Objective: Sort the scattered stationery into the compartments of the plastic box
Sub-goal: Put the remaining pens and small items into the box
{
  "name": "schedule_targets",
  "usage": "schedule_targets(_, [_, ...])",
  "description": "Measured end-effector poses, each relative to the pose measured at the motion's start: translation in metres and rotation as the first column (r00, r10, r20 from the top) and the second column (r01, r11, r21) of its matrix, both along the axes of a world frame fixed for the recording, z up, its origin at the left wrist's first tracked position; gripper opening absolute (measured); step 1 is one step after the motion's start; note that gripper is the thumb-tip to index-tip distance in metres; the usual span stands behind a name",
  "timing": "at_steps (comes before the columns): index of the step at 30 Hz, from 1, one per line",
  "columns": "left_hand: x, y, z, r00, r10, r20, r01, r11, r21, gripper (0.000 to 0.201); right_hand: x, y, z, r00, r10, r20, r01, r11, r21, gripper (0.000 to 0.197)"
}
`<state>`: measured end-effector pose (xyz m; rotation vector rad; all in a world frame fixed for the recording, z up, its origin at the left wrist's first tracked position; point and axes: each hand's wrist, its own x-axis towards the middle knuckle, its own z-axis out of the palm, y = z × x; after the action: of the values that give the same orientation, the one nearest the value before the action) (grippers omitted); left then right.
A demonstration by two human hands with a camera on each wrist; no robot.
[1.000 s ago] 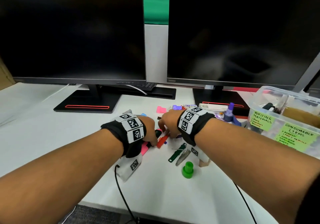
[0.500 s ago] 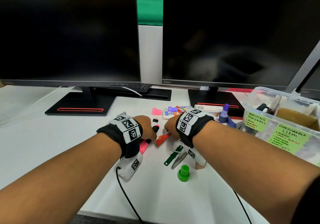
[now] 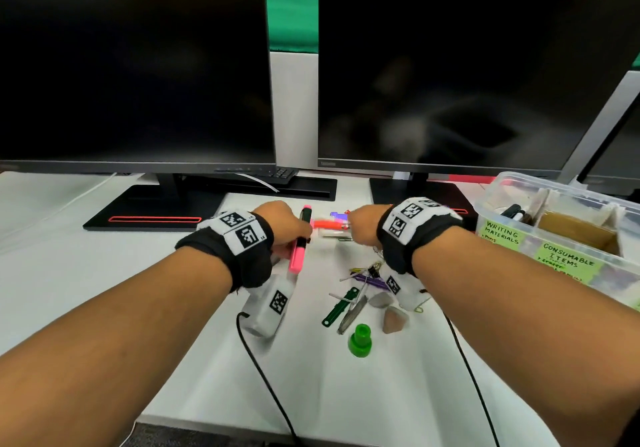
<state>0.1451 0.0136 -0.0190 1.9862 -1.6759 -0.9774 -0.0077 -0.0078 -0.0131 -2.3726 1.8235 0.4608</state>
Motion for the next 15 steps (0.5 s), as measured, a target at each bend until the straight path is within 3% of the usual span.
schedule_targets(2, [-0.011, -0.003, 0.002, 0.967, 0.029, -0.252, -0.028, 1.0, 0.007, 0.012, -0.014, 0.001, 0.01, 0.947, -0.15, 0.284, 0.135, 0.988, 0.07, 0.019])
schedule_targets(4, [-0.027, -0.004, 0.005, 0.897, 0.022, -0.44, -0.024, 1.0, 0.001, 0.013, -0.026, 0.008, 0.018, 0.732, -0.34, 0.59, 0.275, 0.94, 0.2, 0.011])
schedule_targets(7, [-0.052, -0.002, 0.014, 0.773, -0.024, -0.634, 0.002, 0.999, -0.036, 0.013, -0.04, 0.013, 0.026, 0.404, -0.436, 0.805, 0.34, 0.888, 0.31, 0.015])
schedule_targets(8, [-0.062, -0.002, 0.016, 0.724, -0.04, -0.689, 0.014, 0.999, -0.042, 0.012, -0.045, 0.014, 0.027, 0.362, -0.43, 0.827, 0.341, 0.887, 0.312, 0.013])
schedule_targets(10, [-0.075, -0.001, 0.021, 0.665, -0.067, -0.744, 0.033, 0.998, -0.06, 0.012, -0.053, 0.015, 0.029, 0.353, -0.4, 0.846, 0.36, 0.892, 0.272, 0.015])
schedule_targets(12, [-0.089, 0.0, 0.028, 0.665, -0.1, -0.74, 0.063, 0.995, -0.078, 0.015, -0.066, 0.019, 0.03, 0.315, -0.391, 0.865, 0.395, 0.882, 0.255, 0.009])
schedule_targets(15, [-0.112, 0.001, 0.035, 0.682, -0.146, -0.717, 0.076, 0.989, -0.129, 0.02, -0.085, 0.027, 0.028, 0.157, -0.397, 0.904, 0.399, 0.863, 0.31, 0.015])
